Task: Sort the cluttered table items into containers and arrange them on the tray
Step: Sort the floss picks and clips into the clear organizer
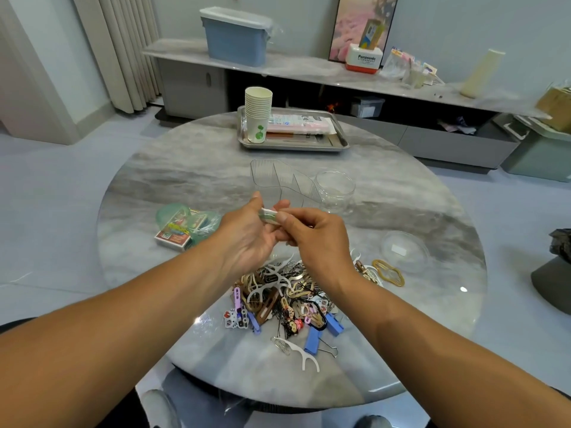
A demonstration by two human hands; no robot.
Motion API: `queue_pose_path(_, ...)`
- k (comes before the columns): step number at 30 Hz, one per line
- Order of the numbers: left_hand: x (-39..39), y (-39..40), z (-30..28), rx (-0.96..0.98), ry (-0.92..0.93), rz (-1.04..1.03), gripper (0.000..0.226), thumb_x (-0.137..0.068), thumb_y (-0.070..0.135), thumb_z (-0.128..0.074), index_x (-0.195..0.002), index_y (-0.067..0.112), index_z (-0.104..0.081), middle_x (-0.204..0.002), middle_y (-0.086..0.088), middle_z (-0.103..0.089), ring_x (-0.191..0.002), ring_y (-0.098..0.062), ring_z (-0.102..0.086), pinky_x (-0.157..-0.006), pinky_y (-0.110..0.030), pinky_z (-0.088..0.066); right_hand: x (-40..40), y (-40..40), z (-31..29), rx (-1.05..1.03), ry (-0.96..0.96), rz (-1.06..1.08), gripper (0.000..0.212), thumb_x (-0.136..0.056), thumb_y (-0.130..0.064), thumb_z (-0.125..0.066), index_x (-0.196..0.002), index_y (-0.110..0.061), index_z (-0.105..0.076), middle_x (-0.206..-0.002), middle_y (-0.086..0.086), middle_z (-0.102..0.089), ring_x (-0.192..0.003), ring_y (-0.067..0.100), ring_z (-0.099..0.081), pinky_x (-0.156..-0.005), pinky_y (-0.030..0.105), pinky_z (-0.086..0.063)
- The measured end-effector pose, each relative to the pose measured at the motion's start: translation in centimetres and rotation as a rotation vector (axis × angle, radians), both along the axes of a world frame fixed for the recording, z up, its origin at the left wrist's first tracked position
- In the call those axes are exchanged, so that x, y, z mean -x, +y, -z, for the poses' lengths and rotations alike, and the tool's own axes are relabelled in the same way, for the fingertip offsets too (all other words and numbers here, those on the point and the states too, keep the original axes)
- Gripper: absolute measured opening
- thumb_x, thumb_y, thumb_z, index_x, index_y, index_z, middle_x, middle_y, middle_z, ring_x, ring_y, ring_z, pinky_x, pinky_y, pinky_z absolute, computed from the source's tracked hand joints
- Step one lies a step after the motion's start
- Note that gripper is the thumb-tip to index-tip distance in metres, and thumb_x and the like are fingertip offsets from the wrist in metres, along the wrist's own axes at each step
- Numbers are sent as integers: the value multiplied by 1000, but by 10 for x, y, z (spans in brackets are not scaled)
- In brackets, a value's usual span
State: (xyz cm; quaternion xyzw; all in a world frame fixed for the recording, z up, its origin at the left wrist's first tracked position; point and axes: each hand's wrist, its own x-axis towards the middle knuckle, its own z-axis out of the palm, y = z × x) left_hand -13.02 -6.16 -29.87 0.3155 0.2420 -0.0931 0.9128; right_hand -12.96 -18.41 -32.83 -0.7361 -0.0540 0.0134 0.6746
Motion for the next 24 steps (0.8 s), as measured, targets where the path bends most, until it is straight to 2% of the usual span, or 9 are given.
queue_pose_path(2,2,1,2,-76,10,41,48,-109,36,-37,-145,4,-38,-129,-19,-66,-97,-28,-72,-83,-38,-60,-2,4,-2,-127,80,22,9,-90,-11,-76,-99,-10,-79,-90,8,-78,-84,20,-76,-80,30,-61)
queue_pose_path(4,2,4,6,-146,9,85,52,-107,40,-40,-139,-1,-45,-131,-21,-65,-110,-26,-69,-97,-41,-56,-3,6,-4,-234,154,36,10,-89,-6,-76,-99,-6,-78,-90,13,-78,-83,22,-75,-78,28,-62)
queue_pose_path(6,1,6,8,-185,-17,118,52,-106,40,-44,-136,-3,-48,-133,-23,-63,-115,-25,-66,-104,-41,-52,-4,6,-7,-305,186,46,10,-88,-3,-76,-97,-3,-77,-88,15,-77,-80,21,-75,-74,24,-61)
queue_pose_path(10,1,13,7,-300,-62,170,46,-103,39,-52,-130,2,-54,-116,-17,-69,-103,-23,-68,-104,-39,-51,-9,1,-13,-255,138,22,9,-87,1,-76,-95,-1,-76,-84,17,-76,-76,21,-75,-71,24,-61)
queue_pose_path(13,1,23,5,-467,-71,206,45,-102,41,-53,-129,5,-55,-114,-16,-71,-107,-26,-69,-103,-40,-52,-13,-2,-18,-238,142,25,10,-86,4,-75,-96,3,-75,-82,18,-75,-73,22,-75,-68,22,-60)
queue_pose_path(15,-1,34,1,-726,-108,211,47,-102,45,-53,-129,7,-55,-111,-10,-70,-103,-23,-70,-92,-35,-56,-17,-6,-21,-247,155,47,10,-85,4,-75,-95,3,-75,-82,18,-76,-73,23,-75,-67,22,-60)
queue_pose_path(18,-3,62,-3,-1341,-181,167,55,-89,48,-73,-131,20,-51,-118,0,-61,-98,-15,-63,-78,-33,-53,-22,-14,-25,-266,169,69,10,-85,4,-75,-95,3,-75,-82,18,-76,-73,23,-75,-67,23,-60)
queue_pose_path(21,-5,91,0,-1919,-56,348,93,-67,56,-88,-142,29,-42,-140,-4,-49,-127,-28,-50,-102,-46,-45,-23,-18,-24,-260,183,89,9,-86,3,-75,-95,2,-75,-82,17,-76,-73,22,-75,-67,24,-61)
queue_pose_path(24,-1,100,10,-2164,112,629,112,-58,67,-87,-150,28,-35,-152,-8,-43,-139,-34,-40,-108,-46,-35,-21,-16,-22,-249,191,93,6,-86,2,-76,-92,0,-75,-80,15,-76,-73,22,-74,-66,24,-61)
